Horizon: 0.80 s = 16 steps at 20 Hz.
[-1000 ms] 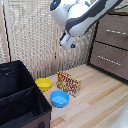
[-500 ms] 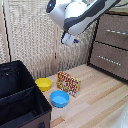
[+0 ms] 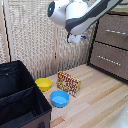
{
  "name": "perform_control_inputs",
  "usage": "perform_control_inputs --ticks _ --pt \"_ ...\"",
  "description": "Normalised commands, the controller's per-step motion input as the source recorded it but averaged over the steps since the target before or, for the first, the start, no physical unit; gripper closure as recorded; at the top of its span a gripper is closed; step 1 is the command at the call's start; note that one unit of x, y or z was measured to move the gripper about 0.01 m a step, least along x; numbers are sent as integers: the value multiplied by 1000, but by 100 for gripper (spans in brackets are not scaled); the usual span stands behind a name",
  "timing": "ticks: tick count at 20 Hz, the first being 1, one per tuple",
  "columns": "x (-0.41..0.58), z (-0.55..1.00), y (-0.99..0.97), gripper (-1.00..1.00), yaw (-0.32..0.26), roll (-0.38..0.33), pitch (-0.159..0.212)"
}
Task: Locate and clasp the grip of the topmost drawer. Steadily and circumspectly yank the drawer open. Discover and seize the nutrition bar using your clamp. Deposit the nutrition bar in the accessible drawer. Unclench the nutrition bar.
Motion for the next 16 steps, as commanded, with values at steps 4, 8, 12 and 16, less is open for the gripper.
perform_control_inputs --ticks 4,8,12,16 --pt "-199 -6 -597 -100 68 -268 -2" --pt "-123 -104 -608 -100 92 -219 -2" --pt "-4 -187 -515 -100 151 -115 -25" --pt "-129 -234 -330 -100 122 -128 -36"
